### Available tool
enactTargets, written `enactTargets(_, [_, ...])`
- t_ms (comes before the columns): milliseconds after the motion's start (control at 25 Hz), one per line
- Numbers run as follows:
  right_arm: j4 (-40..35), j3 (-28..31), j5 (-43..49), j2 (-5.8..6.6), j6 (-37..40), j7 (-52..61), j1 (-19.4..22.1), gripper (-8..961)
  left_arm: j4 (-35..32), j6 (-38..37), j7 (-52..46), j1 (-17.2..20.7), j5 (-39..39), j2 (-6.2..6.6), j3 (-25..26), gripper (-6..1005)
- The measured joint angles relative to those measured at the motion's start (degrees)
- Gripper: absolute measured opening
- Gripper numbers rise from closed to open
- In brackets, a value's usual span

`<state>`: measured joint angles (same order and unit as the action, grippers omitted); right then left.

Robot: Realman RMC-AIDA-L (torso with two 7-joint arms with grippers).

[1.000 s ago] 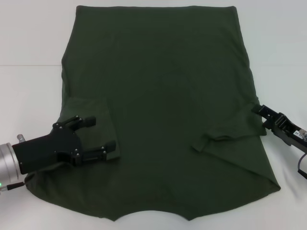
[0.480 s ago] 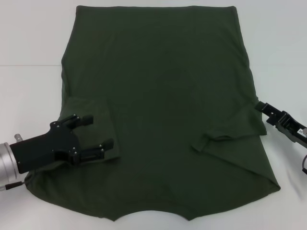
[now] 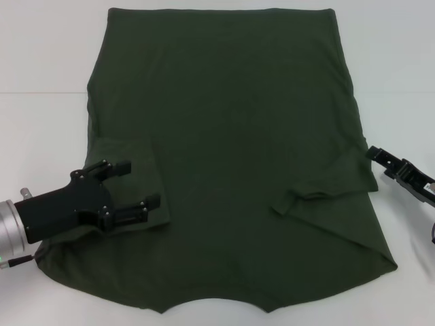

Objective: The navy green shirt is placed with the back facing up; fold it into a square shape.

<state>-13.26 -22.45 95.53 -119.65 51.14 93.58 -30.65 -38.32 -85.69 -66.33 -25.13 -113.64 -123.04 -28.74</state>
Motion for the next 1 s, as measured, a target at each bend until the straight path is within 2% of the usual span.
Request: enactTargets(1000, [0.7, -2.7, 0.4, -0.22, -1.1, 0.4, -1.5, 804, 0.0, -0.6, 0.2, 0.6, 0.2, -0.42, 0.0, 947])
